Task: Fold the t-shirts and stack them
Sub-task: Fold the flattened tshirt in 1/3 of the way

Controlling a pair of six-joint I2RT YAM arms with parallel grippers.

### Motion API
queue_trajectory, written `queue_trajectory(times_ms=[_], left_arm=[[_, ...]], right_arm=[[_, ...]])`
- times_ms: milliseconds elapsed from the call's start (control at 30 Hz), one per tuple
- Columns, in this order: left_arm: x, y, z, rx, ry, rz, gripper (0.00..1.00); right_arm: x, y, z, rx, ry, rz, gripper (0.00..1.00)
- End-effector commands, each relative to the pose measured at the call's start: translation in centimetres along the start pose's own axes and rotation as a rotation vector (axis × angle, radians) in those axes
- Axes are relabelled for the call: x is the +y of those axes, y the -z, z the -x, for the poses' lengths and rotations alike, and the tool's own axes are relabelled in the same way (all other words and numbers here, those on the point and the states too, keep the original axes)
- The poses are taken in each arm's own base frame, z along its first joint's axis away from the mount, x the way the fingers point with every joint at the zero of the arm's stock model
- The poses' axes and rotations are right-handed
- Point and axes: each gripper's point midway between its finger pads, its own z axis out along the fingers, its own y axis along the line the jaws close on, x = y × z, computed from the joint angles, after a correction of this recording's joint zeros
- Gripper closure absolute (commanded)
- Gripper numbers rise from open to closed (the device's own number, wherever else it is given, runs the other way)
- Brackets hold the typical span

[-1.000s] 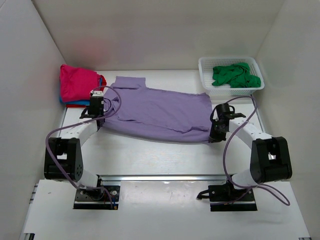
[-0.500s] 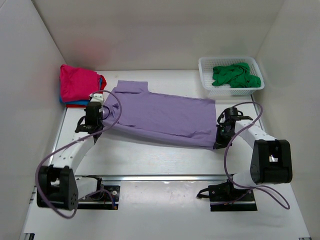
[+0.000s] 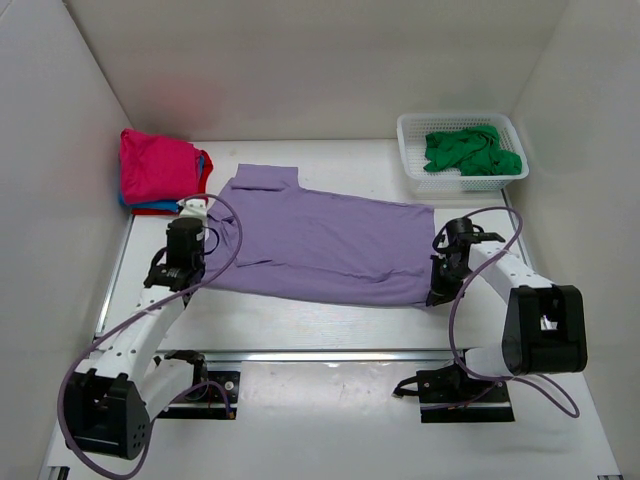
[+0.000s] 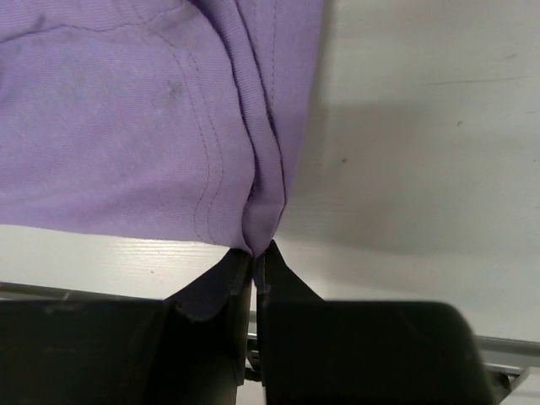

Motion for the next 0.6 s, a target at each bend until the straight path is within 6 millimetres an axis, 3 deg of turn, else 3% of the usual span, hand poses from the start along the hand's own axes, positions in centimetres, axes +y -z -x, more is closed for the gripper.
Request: queue_trajectory(times_ms=[0, 67, 167, 267, 400, 500, 567], left_arm=[[2.9, 0.6, 0.0, 0.022, 0.061, 0.147, 0.54], [3.5, 0.7, 0.3, 0.028, 0.072, 0.172, 0.55], [1.4, 0.3, 1.4, 0.016, 0.06, 0.047, 0.54], [-2.4, -0.3, 0.4, 0.097, 0.052, -0.122, 0.55], [-3.7, -0.4, -2.0, 0.257, 0.035, -0.165, 0.5], [-4.3, -0.5, -2.1, 0.279, 0.035, -0.185, 0.46], [-4.7, -0.4, -1.8, 0.273, 0.034, -0.209, 0.43]], right_arm=[[0.1, 1.4, 0.6, -0.014, 0.007, -0.022, 1.0], [0.0, 1.8, 0.5, -0.005, 0.002, -0.027, 1.0], [-0.2, 2.2, 0.5, -0.007, -0.011, -0.023, 0.99], [-0.8, 2.3, -0.2, 0.026, -0.031, -0.051, 1.0], [-0.6, 2.6, -1.6, 0.053, -0.043, -0.067, 1.0], [-0.7, 2.5, -3.0, 0.091, -0.087, -0.062, 1.0], [-0.9, 2.5, -3.8, 0.111, -0.084, -0.073, 0.91]])
